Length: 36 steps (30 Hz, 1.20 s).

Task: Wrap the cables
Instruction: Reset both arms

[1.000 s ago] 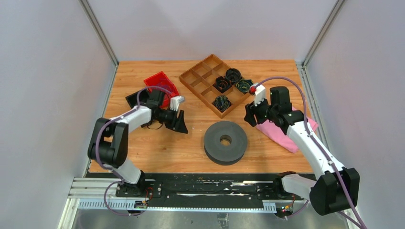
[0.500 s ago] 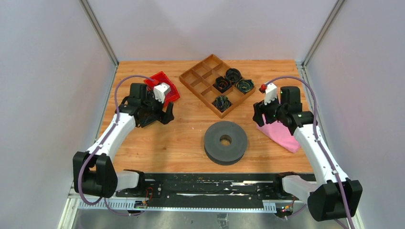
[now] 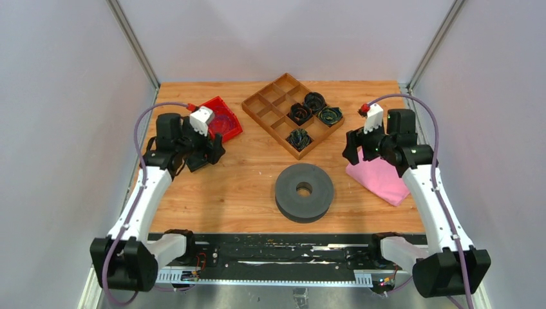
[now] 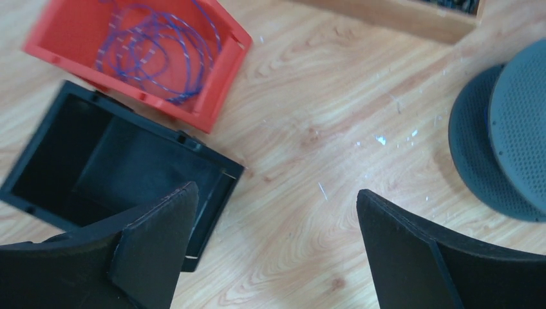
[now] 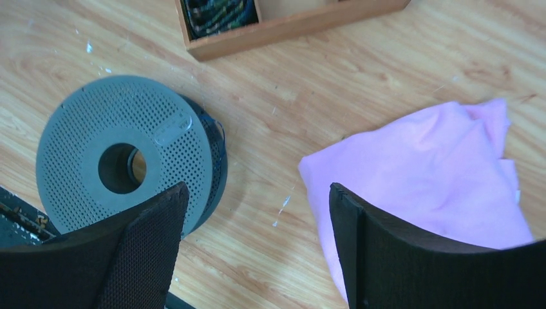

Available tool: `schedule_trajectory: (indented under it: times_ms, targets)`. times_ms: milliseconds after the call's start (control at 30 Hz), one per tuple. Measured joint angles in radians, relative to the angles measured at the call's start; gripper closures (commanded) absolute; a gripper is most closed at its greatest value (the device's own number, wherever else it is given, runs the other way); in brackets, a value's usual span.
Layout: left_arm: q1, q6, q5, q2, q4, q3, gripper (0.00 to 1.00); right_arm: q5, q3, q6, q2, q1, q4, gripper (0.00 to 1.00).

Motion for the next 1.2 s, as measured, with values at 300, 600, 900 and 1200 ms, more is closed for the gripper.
schedule_trajectory:
  times_ms: [300, 600, 900, 1200]
  targets:
    - [0.012, -0.104, -0.113, -0.258, 0.139, -0.056, 0.02, 0.074, 0.009, 0.008, -0.147, 0.000, 0.079, 0.19]
    - [0.012, -0.137, -0.296, -0.450, 0.280, -0.160, 0.02, 0.166, -0.182, 0.064, -0.246, 0.000, 0.282, 0.18]
    - [0.012, -0.114, -0.316, -0.528, 0.317, -0.200, 0.02, 0.193, -0.208, 0.033, -0.363, 0.000, 0.333, 0.17]
    - [0.012, -0.111, -0.318, -0.585, 0.237, -0.153, 0.02, 0.258, -0.201, 0.011, -0.454, -0.043, 0.304, 0.17]
